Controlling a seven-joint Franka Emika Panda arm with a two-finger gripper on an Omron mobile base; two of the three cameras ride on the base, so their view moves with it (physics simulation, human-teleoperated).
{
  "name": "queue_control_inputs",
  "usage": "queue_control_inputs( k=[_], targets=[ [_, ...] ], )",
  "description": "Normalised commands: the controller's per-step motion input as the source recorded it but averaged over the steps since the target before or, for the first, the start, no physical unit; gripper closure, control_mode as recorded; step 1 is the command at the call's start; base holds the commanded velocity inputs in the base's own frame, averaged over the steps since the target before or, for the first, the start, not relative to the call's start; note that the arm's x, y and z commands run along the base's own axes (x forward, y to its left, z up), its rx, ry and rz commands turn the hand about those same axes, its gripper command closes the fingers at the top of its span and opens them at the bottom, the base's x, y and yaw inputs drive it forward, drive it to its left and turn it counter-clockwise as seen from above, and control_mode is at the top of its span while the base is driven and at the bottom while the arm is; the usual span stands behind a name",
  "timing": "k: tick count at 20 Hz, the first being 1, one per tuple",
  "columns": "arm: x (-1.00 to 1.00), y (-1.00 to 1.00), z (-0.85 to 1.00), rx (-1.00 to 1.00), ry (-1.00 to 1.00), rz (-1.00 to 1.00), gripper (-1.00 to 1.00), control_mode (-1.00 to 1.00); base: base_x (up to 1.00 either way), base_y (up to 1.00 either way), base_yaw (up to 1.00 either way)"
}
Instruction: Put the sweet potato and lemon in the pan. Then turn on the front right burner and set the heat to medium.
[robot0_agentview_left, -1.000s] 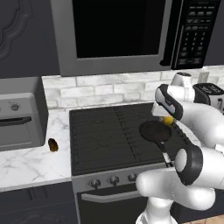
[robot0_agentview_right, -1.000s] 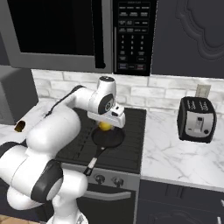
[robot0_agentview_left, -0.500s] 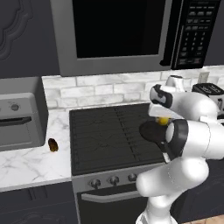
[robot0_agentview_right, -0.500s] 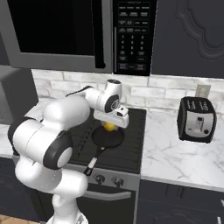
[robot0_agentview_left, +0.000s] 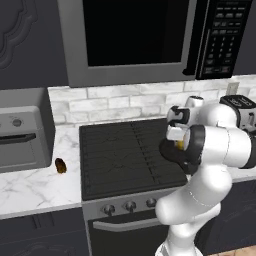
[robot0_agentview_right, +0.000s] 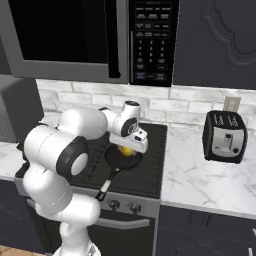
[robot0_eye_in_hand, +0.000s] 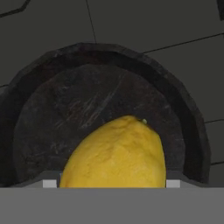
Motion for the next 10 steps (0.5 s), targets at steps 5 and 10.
queue_control_inputs(
  k=[5,10],
  targets=[
    [0.00,0.00,-0.30,0.00,0.00,0.00,1.00,-1.00,0.00,0.00,0.00],
    [0.00,0.00,-0.06,0.00,0.00,0.00,1.00,-1.00,0.00,0.00,0.00]
  ],
)
